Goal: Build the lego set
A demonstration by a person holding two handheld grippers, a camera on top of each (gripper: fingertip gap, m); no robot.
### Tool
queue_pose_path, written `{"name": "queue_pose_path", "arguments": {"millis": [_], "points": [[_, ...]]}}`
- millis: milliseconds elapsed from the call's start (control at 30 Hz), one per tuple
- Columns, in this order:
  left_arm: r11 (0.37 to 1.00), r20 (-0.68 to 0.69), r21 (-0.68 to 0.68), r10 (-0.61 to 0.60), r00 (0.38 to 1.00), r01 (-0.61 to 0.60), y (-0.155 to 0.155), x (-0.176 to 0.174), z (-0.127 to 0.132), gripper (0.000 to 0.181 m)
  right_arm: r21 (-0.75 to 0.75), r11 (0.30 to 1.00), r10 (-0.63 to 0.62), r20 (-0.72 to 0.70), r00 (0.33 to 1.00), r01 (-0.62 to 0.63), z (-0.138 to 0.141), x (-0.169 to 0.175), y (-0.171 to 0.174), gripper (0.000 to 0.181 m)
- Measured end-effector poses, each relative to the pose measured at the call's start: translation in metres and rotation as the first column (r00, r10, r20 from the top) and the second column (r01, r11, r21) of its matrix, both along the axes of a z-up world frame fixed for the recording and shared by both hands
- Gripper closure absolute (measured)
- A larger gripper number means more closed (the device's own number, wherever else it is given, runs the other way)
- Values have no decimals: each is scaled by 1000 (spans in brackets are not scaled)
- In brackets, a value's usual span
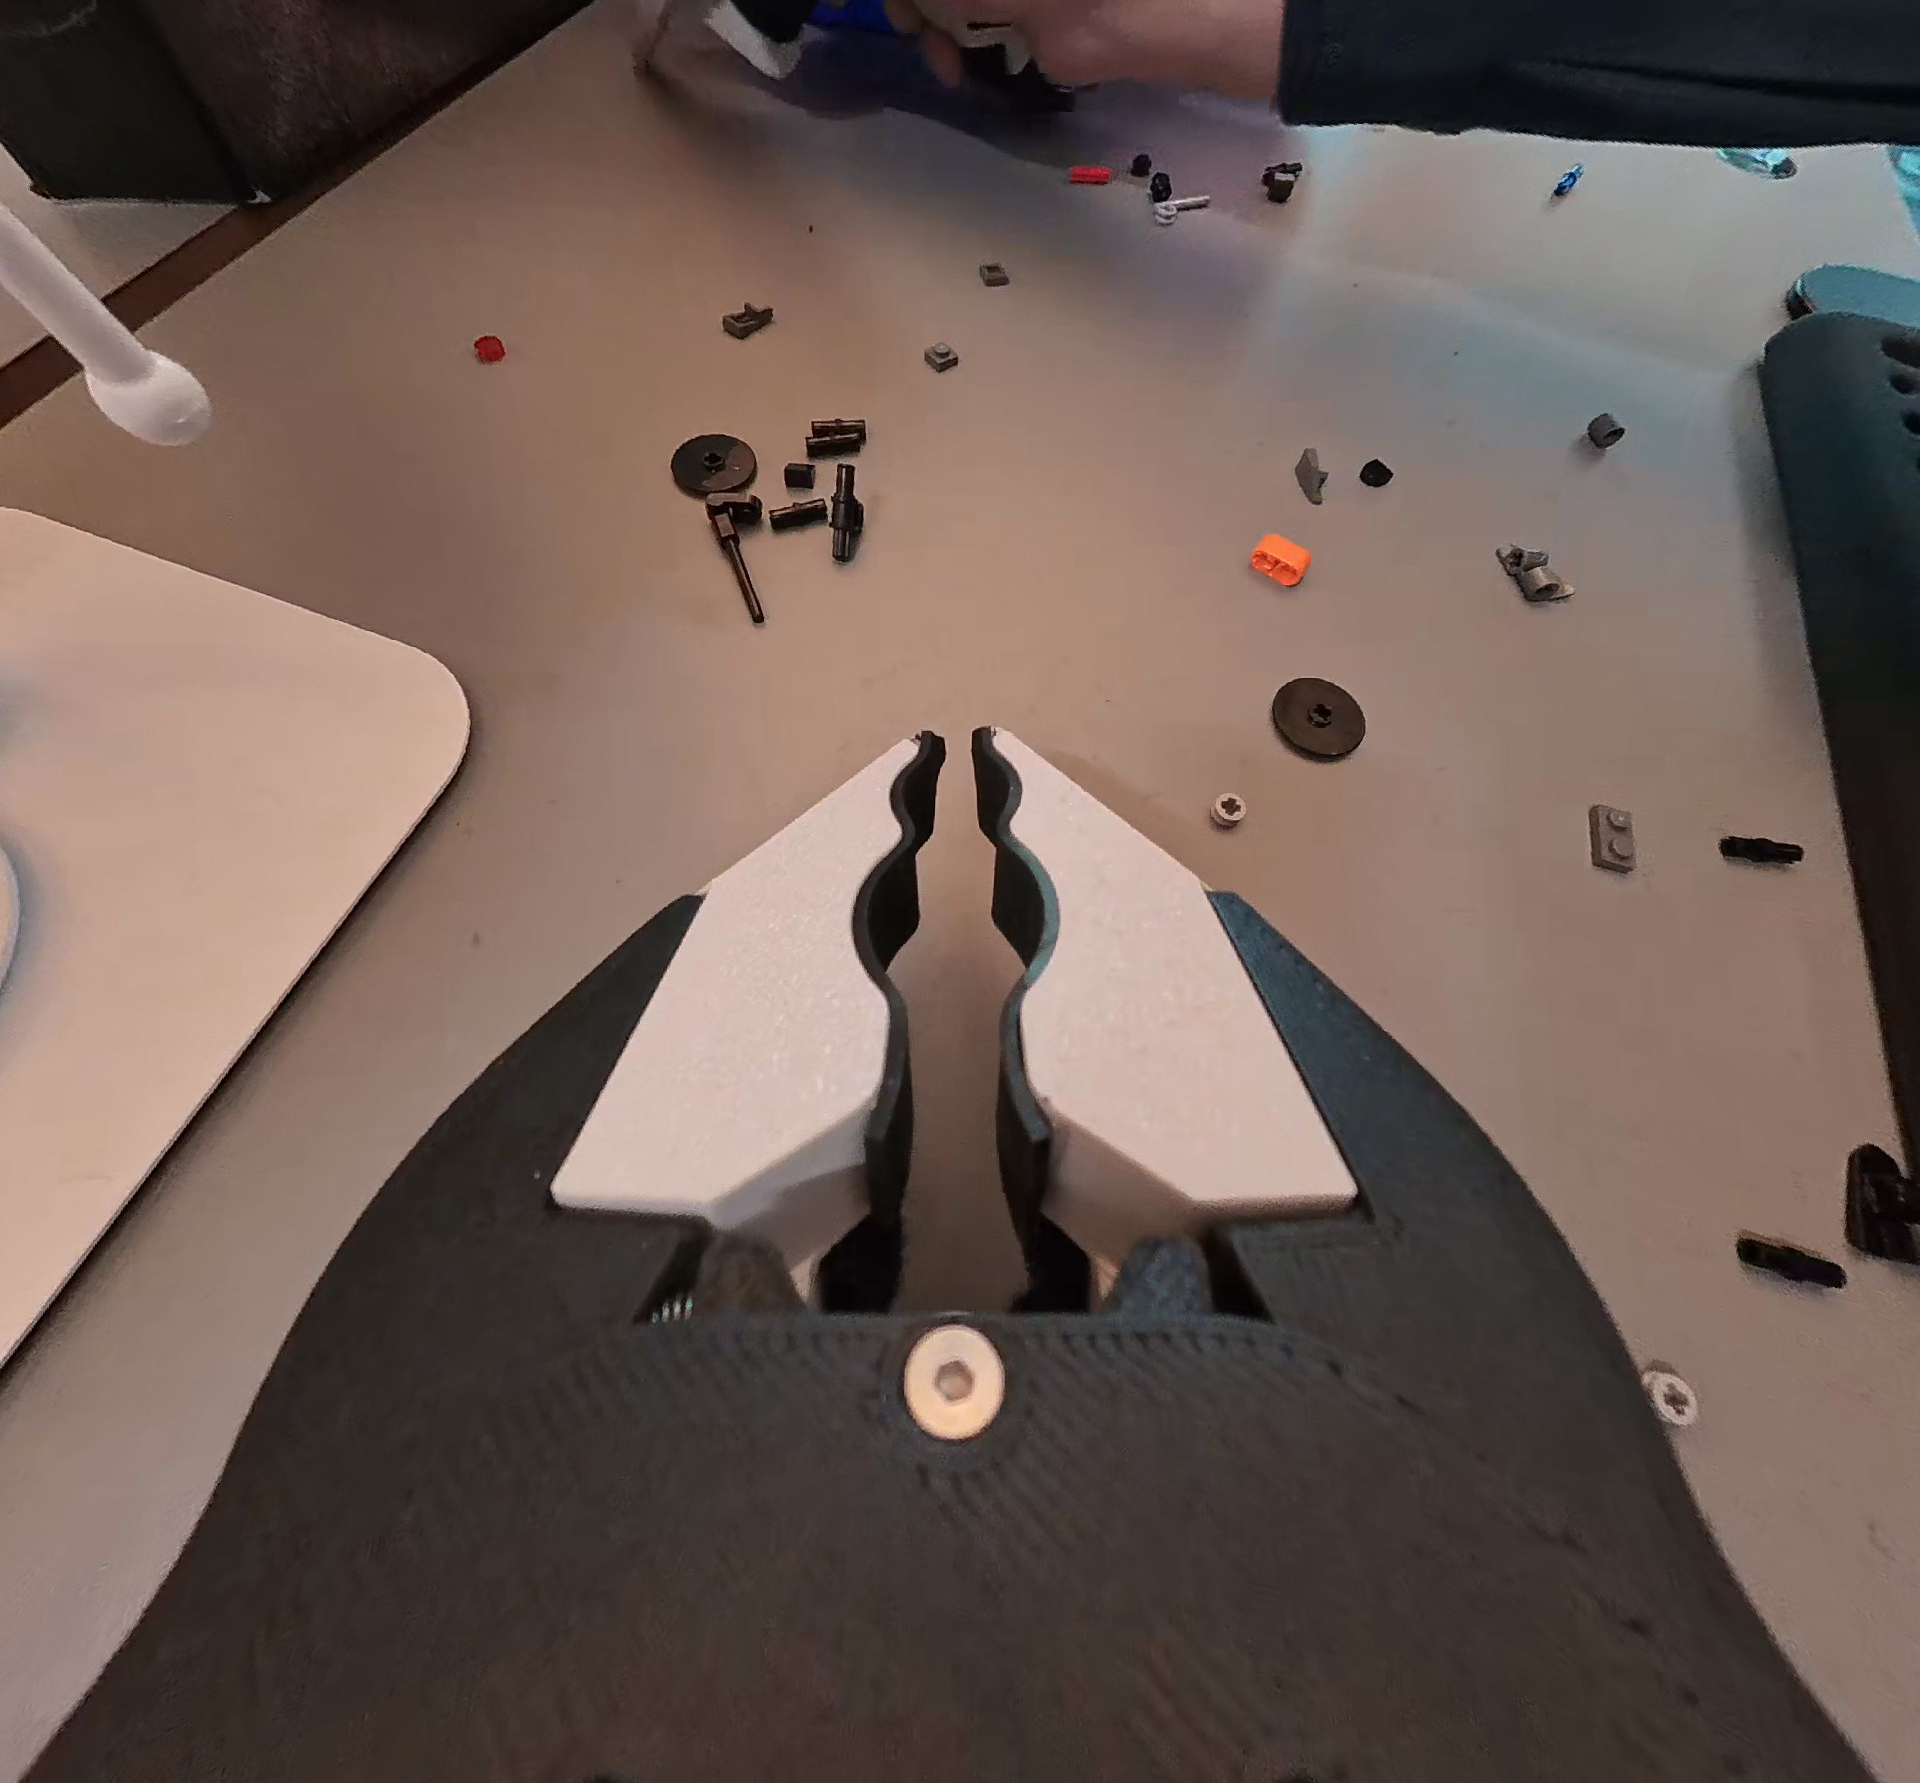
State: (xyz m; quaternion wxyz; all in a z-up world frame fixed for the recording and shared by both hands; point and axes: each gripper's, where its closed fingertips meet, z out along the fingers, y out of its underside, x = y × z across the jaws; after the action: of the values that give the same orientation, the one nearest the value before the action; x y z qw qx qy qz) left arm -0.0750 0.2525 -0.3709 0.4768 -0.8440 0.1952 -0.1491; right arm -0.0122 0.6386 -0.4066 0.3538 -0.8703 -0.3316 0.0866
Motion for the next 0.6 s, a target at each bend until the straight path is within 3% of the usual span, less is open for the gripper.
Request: {"name": "queue_pose_path", "arguments": {"millis": [167, 267, 400, 600], "points": [[1000, 6, 0, -2, 1000, 2, 0, 0, 0, 177, -24, 999, -48, -37, 998, 47, -1, -8, 12, 151], [1000, 9, 1, -3, 1000, 3, 0, 1, 0, 177, -34, 997, -66, -53, 996, 65, -2, -9, 17, 176], [1000, 10, 1, -5, 1000, 5, 0, 0, 1, 177, -66, 996, -64, -83, 994, 59, -2, -10, 14, 177], [1000, 10, 5, -3, 1000, 3, 0, 0, 1, 177, -127, 989, 57, -140, 989, -75, 10, -12, -30, 181]]}}
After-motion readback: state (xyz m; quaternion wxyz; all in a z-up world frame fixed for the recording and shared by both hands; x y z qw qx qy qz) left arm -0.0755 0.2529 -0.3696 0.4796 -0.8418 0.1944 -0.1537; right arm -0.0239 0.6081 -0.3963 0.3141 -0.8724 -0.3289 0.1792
